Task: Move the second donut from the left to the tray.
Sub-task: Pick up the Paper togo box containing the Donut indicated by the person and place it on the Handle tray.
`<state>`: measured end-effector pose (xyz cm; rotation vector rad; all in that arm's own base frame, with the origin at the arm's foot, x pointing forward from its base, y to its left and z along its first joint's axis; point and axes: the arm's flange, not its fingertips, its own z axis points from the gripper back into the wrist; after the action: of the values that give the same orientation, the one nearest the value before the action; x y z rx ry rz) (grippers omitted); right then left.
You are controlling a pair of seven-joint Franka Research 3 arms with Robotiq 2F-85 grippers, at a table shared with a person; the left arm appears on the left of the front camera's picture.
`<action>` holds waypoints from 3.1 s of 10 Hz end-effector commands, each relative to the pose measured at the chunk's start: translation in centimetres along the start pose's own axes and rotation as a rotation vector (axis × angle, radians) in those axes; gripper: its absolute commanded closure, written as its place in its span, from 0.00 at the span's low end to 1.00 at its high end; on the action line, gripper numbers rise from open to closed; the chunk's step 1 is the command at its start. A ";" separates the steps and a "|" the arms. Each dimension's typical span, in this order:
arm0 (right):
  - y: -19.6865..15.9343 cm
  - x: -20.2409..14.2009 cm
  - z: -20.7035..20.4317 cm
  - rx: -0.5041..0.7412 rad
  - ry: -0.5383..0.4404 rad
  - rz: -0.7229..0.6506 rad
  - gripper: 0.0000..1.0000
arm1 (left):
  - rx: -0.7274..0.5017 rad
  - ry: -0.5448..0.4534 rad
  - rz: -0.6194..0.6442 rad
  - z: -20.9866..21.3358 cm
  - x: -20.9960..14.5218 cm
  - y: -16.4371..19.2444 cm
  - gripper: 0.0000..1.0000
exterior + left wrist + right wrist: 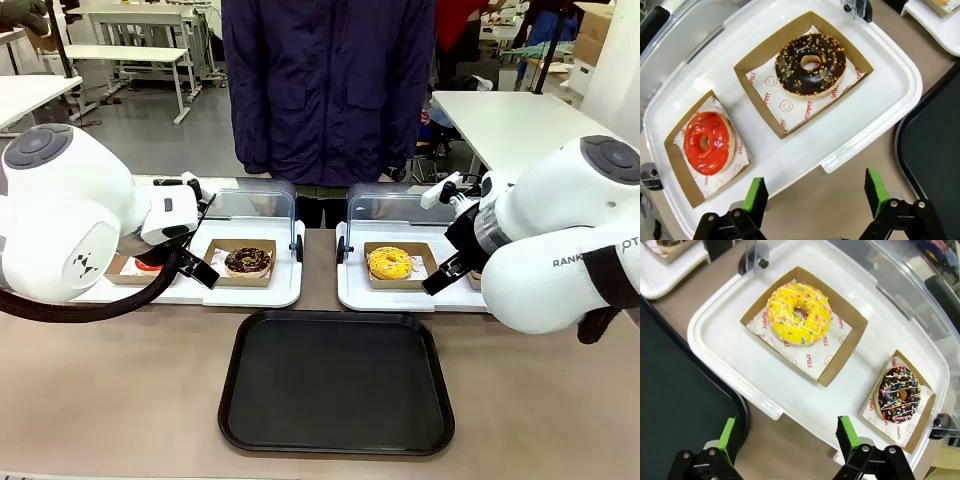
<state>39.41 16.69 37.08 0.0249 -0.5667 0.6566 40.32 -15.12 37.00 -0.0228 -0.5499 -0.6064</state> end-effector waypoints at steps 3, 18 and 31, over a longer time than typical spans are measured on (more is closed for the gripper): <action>0.0 0.0 0.0 0.000 0.000 0.000 0.00 | 0.000 0.000 0.000 0.0 0.0 0.0 0.00; -17.7 -1.5 14.6 0.235 -0.182 -0.106 0.00 | -0.250 -0.015 -0.157 9.4 3.1 10.6 0.00; -27.0 -14.2 17.8 0.439 -0.576 0.060 0.00 | -0.489 -0.521 -0.339 13.6 -10.6 29.6 0.00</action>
<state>37.11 -16.07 49.05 0.6255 -0.9362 0.8187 42.78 17.68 46.83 -0.5995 -0.8701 -1.0524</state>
